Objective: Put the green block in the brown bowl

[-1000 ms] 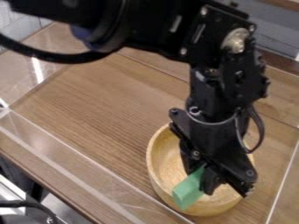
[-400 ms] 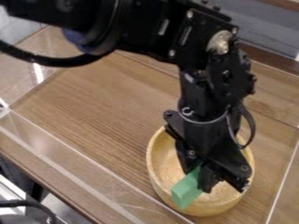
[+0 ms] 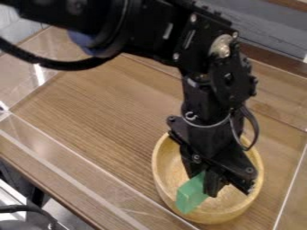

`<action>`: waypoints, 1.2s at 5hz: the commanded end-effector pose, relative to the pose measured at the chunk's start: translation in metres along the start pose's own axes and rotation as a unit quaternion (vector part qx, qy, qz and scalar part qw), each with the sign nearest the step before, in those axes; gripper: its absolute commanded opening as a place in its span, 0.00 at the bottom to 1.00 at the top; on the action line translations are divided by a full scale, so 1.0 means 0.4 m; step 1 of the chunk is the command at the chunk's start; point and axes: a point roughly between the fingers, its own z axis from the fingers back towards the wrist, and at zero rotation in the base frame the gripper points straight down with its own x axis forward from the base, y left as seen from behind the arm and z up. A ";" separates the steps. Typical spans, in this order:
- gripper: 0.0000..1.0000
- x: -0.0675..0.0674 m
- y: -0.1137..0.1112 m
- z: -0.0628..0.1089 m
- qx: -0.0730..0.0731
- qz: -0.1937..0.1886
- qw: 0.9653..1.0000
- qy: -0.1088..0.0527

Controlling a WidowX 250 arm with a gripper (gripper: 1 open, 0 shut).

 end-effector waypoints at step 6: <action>0.00 0.013 0.056 -0.016 -0.011 0.034 0.999 -0.011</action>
